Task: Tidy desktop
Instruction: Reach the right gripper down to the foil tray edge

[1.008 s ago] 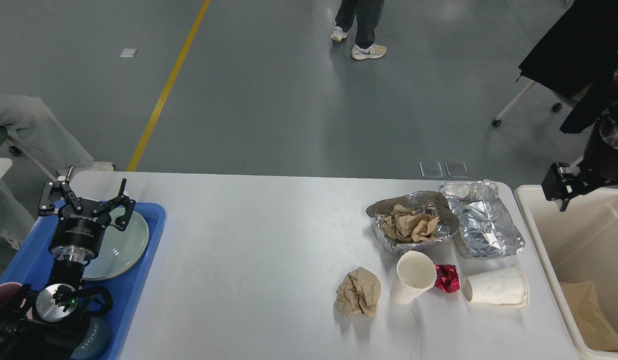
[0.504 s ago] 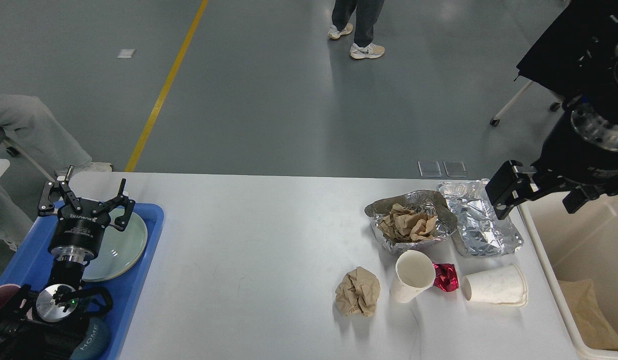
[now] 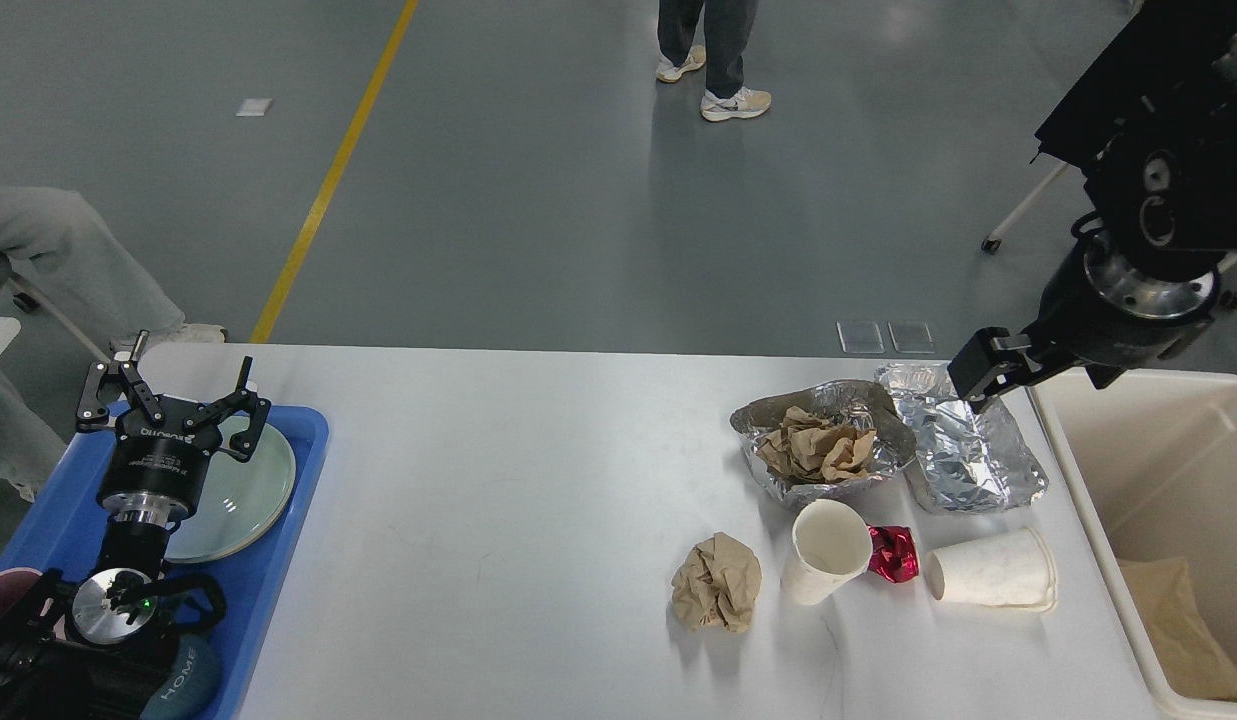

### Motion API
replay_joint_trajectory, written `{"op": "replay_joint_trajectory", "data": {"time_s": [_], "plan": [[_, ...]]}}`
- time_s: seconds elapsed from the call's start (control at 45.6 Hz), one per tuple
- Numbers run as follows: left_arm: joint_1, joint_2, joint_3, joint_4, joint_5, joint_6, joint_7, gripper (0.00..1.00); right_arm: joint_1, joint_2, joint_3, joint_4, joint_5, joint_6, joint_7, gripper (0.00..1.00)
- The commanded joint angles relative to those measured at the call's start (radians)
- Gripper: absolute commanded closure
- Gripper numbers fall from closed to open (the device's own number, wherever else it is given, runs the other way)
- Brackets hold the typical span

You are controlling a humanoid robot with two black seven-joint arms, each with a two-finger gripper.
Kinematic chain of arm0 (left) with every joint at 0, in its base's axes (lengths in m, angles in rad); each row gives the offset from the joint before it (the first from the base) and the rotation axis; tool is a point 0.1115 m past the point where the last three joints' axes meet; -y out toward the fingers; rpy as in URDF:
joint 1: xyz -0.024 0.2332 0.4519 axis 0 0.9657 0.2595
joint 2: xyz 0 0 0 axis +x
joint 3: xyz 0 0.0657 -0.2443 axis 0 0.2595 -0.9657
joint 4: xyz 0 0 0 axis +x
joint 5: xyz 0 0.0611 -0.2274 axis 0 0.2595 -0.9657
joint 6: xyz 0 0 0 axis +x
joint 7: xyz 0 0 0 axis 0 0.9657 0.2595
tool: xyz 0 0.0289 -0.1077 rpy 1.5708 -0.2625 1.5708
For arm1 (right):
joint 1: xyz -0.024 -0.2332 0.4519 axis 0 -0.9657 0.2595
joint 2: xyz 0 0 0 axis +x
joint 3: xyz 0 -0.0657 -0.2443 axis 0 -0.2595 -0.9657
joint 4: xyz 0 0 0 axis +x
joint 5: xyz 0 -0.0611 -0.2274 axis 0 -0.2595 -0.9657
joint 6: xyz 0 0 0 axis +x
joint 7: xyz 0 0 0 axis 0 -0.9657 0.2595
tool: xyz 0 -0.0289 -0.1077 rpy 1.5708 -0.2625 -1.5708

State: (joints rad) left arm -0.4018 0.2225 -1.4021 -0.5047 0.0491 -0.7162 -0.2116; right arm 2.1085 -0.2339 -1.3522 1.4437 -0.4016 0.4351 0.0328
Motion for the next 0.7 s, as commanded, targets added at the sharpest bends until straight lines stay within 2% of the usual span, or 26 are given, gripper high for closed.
{"op": "replay_joint_trajectory", "data": {"time_s": [0.0, 0.219, 0.307, 0.636, 0.679], "plan": [[0.0, 0.0, 0.0, 0.0, 0.001, 0.0, 0.0, 0.04, -0.177, 0.011, 0.008, -0.097, -0.095, -0.122, 0.012, 0.0], [-0.002, 0.0, 0.0, 0.0, 0.001, 0.0, 0.0, 0.04, -0.487, 0.016, 0.103, -0.357, -0.128, -0.154, 0.016, 0.0], [-0.002, 0.0, 0.0, 0.0, 0.0, 0.0, 0.0, 0.04, -0.643, 0.056, 0.131, -0.512, -0.126, -0.154, 0.015, 0.0], [-0.002, 0.0, 0.0, 0.0, 0.0, 0.0, 0.0, 0.04, -0.95, 0.139, 0.157, -0.899, -0.126, -0.161, 0.004, 0.0], [-0.002, 0.0, 0.0, 0.0, 0.0, 0.0, 0.0, 0.04, -0.961, 0.142, 0.159, -0.916, -0.126, -0.164, 0.004, 0.0]]}}
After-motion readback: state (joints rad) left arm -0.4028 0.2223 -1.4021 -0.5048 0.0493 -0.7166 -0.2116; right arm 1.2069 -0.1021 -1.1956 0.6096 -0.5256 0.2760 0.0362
